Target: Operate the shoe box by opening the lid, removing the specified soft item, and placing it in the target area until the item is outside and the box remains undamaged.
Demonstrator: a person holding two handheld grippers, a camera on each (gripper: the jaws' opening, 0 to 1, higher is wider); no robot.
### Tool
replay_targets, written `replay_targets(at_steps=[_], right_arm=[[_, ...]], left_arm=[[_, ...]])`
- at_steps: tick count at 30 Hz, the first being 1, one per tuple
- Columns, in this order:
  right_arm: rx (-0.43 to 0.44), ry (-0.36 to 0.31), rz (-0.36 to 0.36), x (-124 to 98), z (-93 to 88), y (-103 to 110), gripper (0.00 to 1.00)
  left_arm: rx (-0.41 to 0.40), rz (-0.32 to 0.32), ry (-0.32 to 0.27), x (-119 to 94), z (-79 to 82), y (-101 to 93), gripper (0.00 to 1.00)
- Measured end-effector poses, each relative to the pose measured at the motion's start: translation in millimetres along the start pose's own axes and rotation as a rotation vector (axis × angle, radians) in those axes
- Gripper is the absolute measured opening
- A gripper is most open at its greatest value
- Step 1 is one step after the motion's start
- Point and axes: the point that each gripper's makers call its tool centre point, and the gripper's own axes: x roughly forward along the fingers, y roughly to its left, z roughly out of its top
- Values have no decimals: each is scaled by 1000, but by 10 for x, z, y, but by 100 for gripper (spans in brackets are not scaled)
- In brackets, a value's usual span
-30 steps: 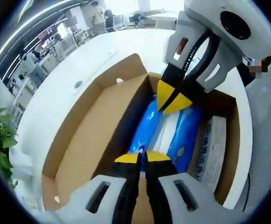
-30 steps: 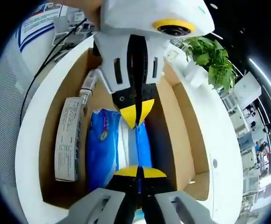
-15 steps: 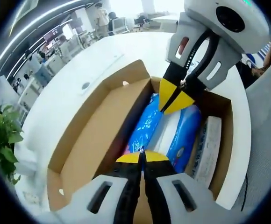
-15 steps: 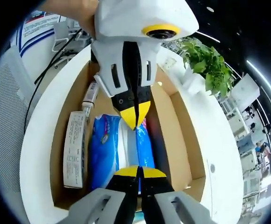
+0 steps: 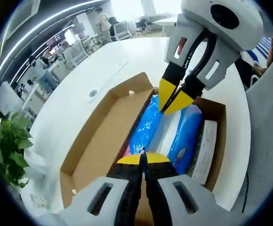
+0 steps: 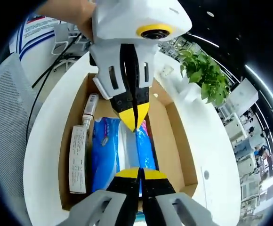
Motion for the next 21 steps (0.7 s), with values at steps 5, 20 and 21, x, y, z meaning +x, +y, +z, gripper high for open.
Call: replay_targets(at_steps=[5,20,21], right_arm=[[13,-22,-17,-95,78,-63,0],[5,-54,-77,-473,177,-271,0],[7,-55,-81,-498,171,-287,0]], left_arm=[[6,14,-14,-117,80,29,0],[45,40,-46,-375,462,80,0],[46,40,-51,-388,505,77,0]])
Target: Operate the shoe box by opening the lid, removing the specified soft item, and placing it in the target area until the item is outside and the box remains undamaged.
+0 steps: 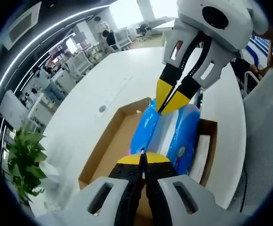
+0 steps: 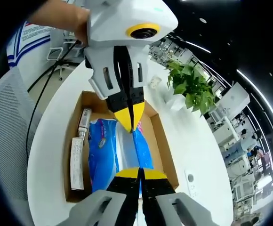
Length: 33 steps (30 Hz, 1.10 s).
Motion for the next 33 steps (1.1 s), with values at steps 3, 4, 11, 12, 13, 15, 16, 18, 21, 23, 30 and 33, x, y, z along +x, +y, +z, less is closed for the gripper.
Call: replay_targets(at_steps=[3,4,11,12,13,15,16,18,21,23,30,33], right_arm=[[8,-2,-14,-86,-18,-50,0],[11,-1,-17,-107,-27,-64,0],[28,7,-47,-273,-133,-155,0],[30,8,-50,-292,-149,-162,0],[36,10,-53,-316,-175,-173,0],[39,12,-59,-353,-209,-183,0],[46,13,-64,-380,-235,-191,0],[54,15,-68,-415,-275,-195,0],[65,21,-78,-475,-349,-206,0],[73,25,-85,-524,-401,-212,0],[94,46,-104,-670,-579,-233,0],[102,54,-111,-717,-653,-242,0]], left_arm=[[6,-3,-9,-6,91,-24,0],[7,-5,-11,-4,115,-33,0],[22,-26,-19,40,307,-128,0],[23,-29,-19,44,331,-140,0],[25,-31,-20,50,354,-148,0],[29,-36,-22,67,409,-172,0],[30,-40,-23,82,442,-185,0],[38,-47,-23,108,497,-217,0],[47,-56,-25,146,572,-265,0],[51,-61,-26,168,617,-293,0],[72,-89,-32,271,787,-425,0],[82,-97,-33,304,853,-473,0]])
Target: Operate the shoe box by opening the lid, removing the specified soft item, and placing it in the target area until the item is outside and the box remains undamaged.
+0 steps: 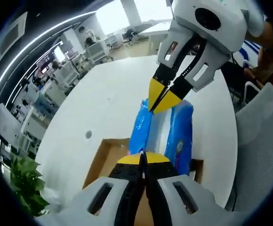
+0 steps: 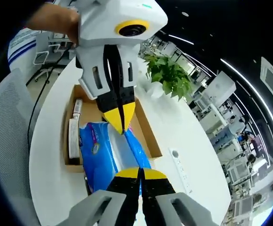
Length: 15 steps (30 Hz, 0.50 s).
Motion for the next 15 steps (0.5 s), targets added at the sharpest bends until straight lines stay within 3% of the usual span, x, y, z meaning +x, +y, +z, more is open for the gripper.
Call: replay_targets(at_steps=[15], right_arm=[[40,26,-41,-199,-330,-99,0]], left_arm=[[21,-41,-6,227,271,-168,0]])
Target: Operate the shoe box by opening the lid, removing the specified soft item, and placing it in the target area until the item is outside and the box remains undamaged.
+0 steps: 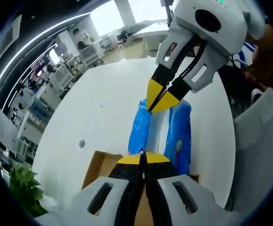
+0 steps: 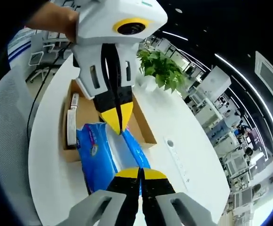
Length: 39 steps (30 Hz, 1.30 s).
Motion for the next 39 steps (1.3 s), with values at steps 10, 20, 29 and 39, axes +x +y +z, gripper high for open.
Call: replay_targets(at_steps=[10,20,29,39], right_arm=[[23,9,-24,-109,-181,-74,0],[46,23,-41,-207,-374,-120,0],[59,40,-54,-274,-541,-178,0],[70,60,-67,-327,-709,-233,0]], left_arm=[[14,-21,-7,134,172,-86,0],[26,-44,-8,263,310,-191,0],[27,-63,-12,391,432,-258,0],[34,-89,-13,542,545,-335,0]])
